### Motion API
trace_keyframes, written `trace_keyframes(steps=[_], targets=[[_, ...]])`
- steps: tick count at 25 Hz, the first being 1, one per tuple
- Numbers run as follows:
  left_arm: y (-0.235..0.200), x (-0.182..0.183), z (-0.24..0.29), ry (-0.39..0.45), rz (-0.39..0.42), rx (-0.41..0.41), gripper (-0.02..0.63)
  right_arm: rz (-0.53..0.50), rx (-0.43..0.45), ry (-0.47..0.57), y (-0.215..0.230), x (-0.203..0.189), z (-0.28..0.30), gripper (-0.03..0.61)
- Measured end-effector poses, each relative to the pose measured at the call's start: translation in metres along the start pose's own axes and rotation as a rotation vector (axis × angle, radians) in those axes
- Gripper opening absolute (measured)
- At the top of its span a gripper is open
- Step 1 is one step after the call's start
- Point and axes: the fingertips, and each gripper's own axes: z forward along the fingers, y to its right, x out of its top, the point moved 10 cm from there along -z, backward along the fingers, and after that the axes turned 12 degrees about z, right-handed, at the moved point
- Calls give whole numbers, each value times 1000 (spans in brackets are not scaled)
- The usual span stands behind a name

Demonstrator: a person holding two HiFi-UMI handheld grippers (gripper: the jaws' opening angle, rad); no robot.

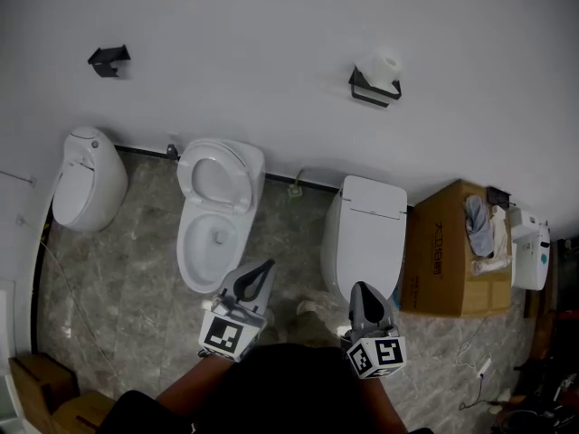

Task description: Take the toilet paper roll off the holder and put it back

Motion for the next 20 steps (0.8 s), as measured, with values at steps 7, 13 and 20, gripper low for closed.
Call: trace_keyframes(steps=[7,13,20], targets=[[-16,-3,39,-8,8,6,15,-12,38,-13,25,9,57,-2],[-47,-10,104,12,99,41,15,-25,70,-8,69,33,128,-2],[-72,3,209,-35,84,47,15,-41,45,9,134,99,216,-1]])
